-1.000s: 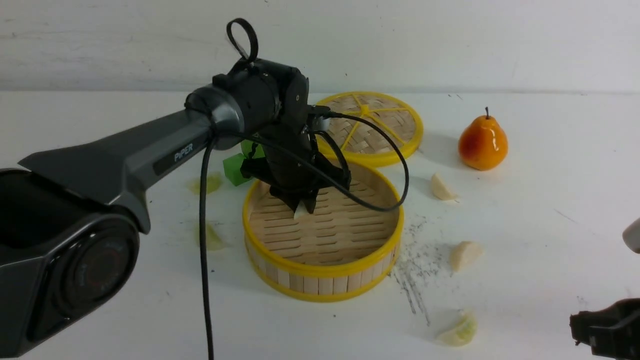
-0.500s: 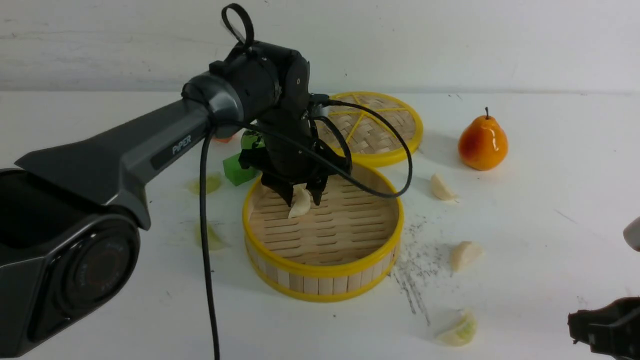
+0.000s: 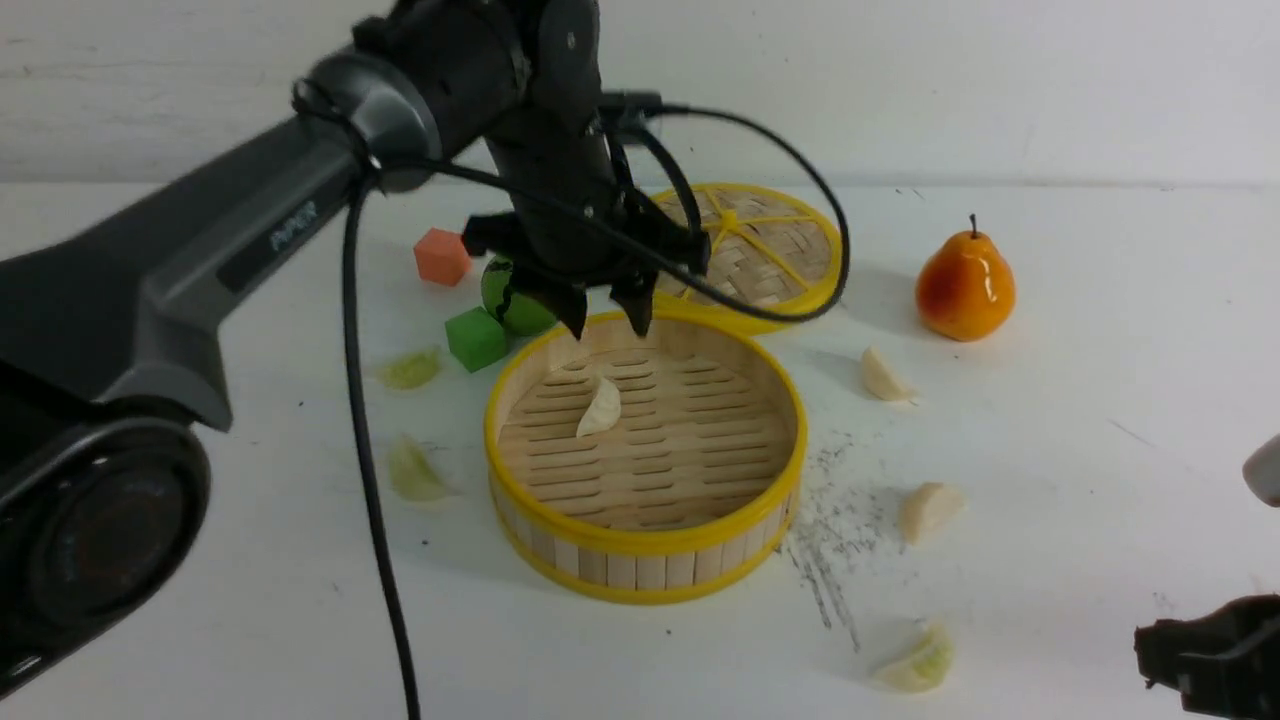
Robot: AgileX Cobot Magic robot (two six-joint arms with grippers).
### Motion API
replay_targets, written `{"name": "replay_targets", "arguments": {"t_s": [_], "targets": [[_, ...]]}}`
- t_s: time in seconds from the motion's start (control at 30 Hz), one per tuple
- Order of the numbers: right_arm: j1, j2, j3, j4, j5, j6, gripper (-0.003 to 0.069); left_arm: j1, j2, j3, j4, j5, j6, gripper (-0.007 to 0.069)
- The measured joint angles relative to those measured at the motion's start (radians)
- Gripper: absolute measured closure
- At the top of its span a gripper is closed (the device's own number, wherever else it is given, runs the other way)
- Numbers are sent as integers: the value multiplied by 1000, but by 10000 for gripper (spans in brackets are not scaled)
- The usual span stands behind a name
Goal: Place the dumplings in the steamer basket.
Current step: Use the left arm to grab a dumpling
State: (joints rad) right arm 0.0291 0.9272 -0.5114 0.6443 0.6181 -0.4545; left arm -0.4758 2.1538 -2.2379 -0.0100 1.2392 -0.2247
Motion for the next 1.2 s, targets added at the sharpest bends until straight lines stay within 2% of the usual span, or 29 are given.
{"name": "replay_targets", "arguments": {"t_s": [0.23, 0.3, 0.4, 0.5, 0.7, 0.9, 1.1, 1.2], "targets": [[0, 0, 0, 1, 1, 0, 563, 7, -155, -19, 149, 1, 45, 244], [0, 0, 0, 15, 1, 0, 557, 42, -163, -19, 180, 1, 47, 244], [0, 0, 0, 29, 4, 0, 555, 98, -144, -19, 177, 1, 47, 244], [0, 0, 0, 38, 11, 0, 554, 196, -83, -19, 140, 1, 60, 244], [0, 0, 0, 46, 12, -3, 547, 299, 71, -17, 75, -1, 188, 244], [0, 0, 0, 46, 9, -41, 545, 309, 209, -16, 85, -88, 335, 244], [0, 0, 0, 44, 0, -50, 538, 306, 293, -16, 85, -129, 362, 246], [0, 0, 0, 37, -2, -56, 537, 305, 303, -18, 85, -129, 362, 283]]}}
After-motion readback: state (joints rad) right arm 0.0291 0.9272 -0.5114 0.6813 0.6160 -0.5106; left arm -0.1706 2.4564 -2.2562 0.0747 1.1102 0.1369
